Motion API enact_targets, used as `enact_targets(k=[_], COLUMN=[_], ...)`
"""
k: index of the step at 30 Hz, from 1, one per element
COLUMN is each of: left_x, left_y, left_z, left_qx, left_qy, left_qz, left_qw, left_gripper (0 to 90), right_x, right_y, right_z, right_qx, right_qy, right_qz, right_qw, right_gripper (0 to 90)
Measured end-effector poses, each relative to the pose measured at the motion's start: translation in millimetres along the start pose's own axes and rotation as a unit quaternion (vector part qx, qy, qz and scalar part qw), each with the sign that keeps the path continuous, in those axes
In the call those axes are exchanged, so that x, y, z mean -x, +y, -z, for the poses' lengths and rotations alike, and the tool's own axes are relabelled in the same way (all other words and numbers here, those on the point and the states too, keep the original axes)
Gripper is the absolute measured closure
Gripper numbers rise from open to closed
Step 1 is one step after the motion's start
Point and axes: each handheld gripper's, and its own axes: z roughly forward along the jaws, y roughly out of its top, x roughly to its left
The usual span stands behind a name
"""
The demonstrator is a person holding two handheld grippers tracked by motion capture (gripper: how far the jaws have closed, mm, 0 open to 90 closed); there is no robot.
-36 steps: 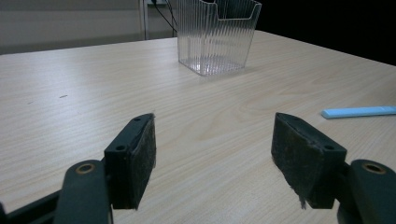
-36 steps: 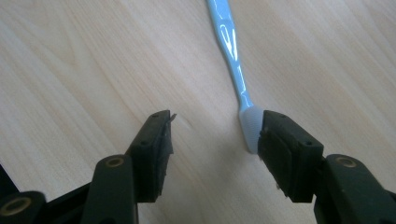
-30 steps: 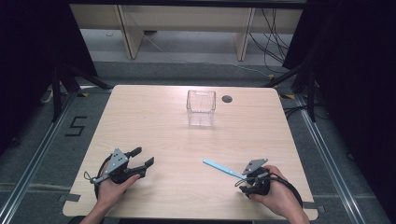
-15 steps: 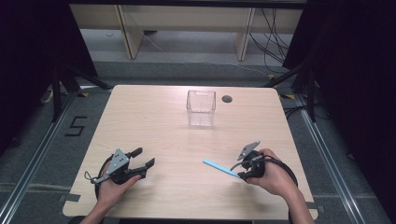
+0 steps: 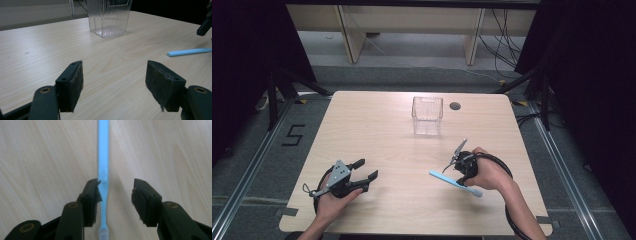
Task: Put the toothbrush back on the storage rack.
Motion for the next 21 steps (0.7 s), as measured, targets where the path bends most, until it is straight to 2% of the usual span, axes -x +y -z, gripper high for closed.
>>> enact_targets(k=[2, 3, 7, 8, 10, 11, 12, 14, 15, 17, 21], left_x=[-0.3, -0.3, -0.1, 0.2, 0.4, 0.5, 1.1, 1.1, 1.0, 1.0, 0.7], left_y=[-0.5, -0.3, -0.3, 0.3, 0.2, 0.2, 0.1, -0.1, -0.3, 0.2, 0.3], left_z=[-1.3, -1.6, -1.6, -0.4, -0.7, -0.8, -0.9, -1.2, -1.9, -1.3, -1.1], left_qx=[0.005, 0.004, 0.004, -0.004, -0.003, -0.003, -0.002, 0.001, 0.003, -0.003, -0.004], left_qy=[-0.004, -0.004, -0.004, 0.000, -0.001, -0.001, -0.001, -0.002, -0.004, -0.002, -0.001], left_qz=[0.001, 0.001, 0.000, -0.002, -0.001, -0.001, 0.000, -0.001, -0.001, -0.002, 0.000], left_qw=[1.0000, 1.0000, 1.0000, 1.0000, 1.0000, 1.0000, 1.0000, 1.0000, 1.0000, 1.0000, 1.0000], left_gripper=[30.4, 30.4, 30.4, 30.4, 30.4, 30.4, 30.4, 30.4, 30.4, 30.4, 30.4], right_x=[0.3, 1.0, -1.1, -0.7, -1.5, 0.8, -1.9, -3.5, -2.3, -0.8, -1.9], right_y=[2.8, 3.6, 4.6, 4.6, 5.1, 5.2, 6.5, 7.2, 8.8, 9.8, 13.5], right_z=[-4.3, -6.0, -8.5, -8.6, -9.0, -10.1, -11.5, -12.2, -12.6, -16.6, -19.3], right_qx=[-0.014, -0.018, -0.029, -0.030, -0.034, -0.041, -0.044, -0.052, -0.063, -0.063, -0.071], right_qy=[0.003, 0.006, 0.011, 0.016, 0.008, 0.007, 0.015, 0.014, 0.014, 0.013, 0.015], right_qz=[0.001, 0.009, 0.005, 0.009, 0.009, 0.021, 0.008, 0.001, 0.011, 0.022, 0.017], right_qw=[0.9999, 0.9998, 0.9995, 0.9994, 0.9994, 0.9989, 0.9989, 0.9985, 0.9979, 0.9977, 0.9972], right_gripper=[58.3, 58.7, 59.7, 60.3, 61.2, 61.6, 62.6, 63.1, 63.6, 64.5, 66.3])
